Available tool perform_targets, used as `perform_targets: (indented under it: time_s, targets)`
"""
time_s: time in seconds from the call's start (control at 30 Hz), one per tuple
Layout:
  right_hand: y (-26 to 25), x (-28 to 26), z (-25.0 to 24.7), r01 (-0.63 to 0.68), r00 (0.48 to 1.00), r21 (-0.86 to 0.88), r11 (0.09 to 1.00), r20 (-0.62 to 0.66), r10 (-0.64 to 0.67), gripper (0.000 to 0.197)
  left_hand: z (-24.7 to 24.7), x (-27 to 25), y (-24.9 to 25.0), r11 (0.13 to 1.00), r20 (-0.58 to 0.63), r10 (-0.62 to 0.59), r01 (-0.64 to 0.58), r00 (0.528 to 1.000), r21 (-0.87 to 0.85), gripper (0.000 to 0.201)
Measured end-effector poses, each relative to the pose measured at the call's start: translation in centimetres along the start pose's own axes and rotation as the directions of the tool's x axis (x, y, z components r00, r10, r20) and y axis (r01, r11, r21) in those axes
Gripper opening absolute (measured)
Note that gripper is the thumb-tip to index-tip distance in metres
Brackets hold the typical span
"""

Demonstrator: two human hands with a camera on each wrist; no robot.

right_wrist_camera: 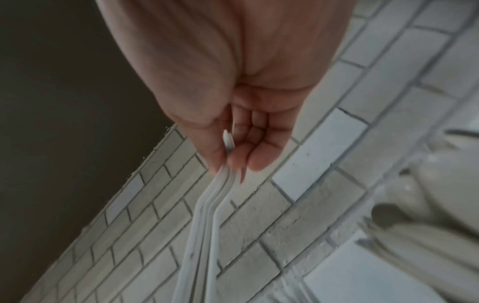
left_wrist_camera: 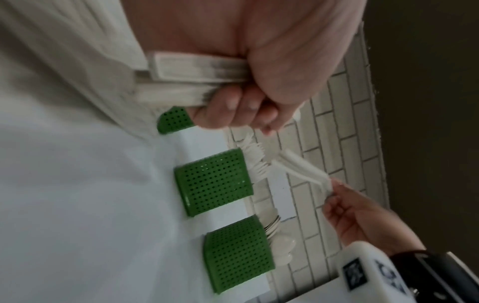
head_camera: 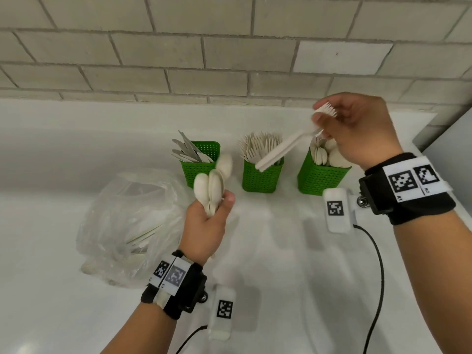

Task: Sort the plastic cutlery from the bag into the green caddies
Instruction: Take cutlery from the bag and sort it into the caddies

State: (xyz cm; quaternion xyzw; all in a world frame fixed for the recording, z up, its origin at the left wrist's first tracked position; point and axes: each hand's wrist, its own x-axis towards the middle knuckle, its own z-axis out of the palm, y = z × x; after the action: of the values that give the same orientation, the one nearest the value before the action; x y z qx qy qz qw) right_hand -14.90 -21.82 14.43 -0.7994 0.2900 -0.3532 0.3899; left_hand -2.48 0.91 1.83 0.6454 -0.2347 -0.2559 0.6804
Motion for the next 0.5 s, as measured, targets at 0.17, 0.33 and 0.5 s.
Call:
perform_targets:
  time_s: [0.17,0.33,0.5]
  targets:
    - [-1.1,-1.4,1.9,-0.040,0.979,-0.176,0.984,0.189,0.074,0.008,1.5,1.7,2.7,0.995,0.103,0.071,-0.078,0.992,0.063,0.039]
    - [-1.9,-2.0,2.9,-0.188,0.959,0.057,0.980,0.224,0.171,0.009,3.0,1.4,2.7,0.994,0.255,0.038,-0.062,0.966,0.086,0.013]
    - [-1.2,-2.6,3.3,-0.398,0.872,0.343,0.851,0.428,0.236,0.036,3.3,0.6,2.7,0.979,0.291,-0.132,0.170,0.947,-0.110,0.025]
